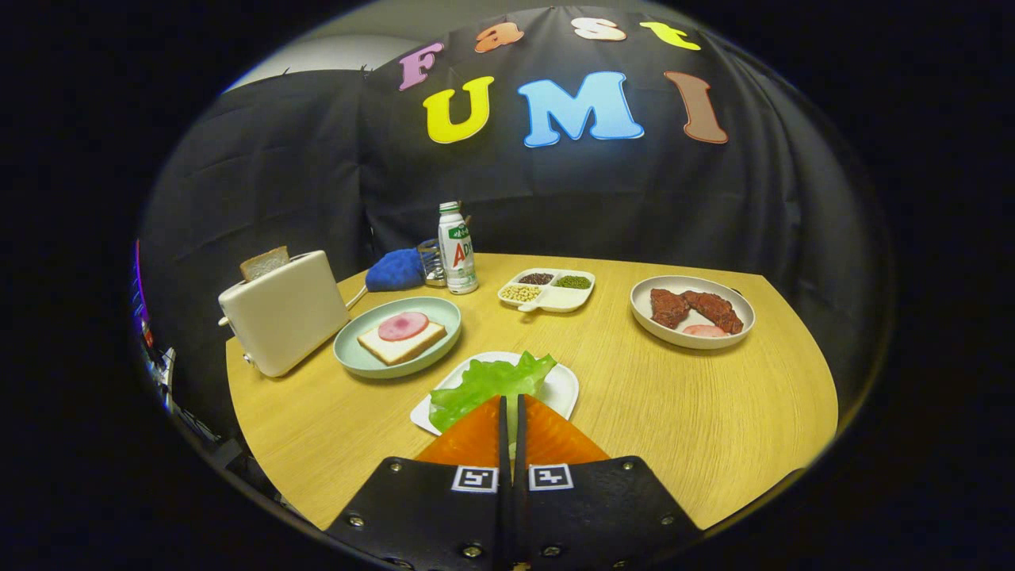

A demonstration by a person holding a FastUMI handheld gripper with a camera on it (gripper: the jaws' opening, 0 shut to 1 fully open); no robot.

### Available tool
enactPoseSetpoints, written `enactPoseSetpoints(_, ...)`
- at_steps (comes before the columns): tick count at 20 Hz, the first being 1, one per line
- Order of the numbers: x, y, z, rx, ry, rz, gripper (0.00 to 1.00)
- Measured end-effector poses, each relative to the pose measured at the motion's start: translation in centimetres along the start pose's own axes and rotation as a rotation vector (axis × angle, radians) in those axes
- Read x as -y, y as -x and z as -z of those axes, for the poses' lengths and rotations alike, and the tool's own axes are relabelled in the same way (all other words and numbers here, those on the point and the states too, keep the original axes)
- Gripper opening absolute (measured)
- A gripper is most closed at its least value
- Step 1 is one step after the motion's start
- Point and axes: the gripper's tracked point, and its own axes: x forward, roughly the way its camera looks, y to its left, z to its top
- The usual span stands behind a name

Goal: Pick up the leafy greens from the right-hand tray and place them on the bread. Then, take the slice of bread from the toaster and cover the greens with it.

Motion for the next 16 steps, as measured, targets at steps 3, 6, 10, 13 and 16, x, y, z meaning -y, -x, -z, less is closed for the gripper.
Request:
enactPoseSetpoints(3, -1.9, 1.0, -2.1, 0.039, -0.022, -0.036, 0.0)
enactPoseSetpoints(6, -3.0, 1.5, -3.8, 0.07, 0.023, -0.036, 0.0)
enactPoseSetpoints(10, -4.7, 1.5, -5.8, 0.092, 0.072, -0.043, 0.0)
enactPoseSetpoints(13, -5.5, 1.1, -6.9, 0.106, 0.083, -0.051, 0.0)
enactPoseSetpoints(16, -6.6, 0.4, -7.4, 0.103, 0.081, -0.068, 0.0)
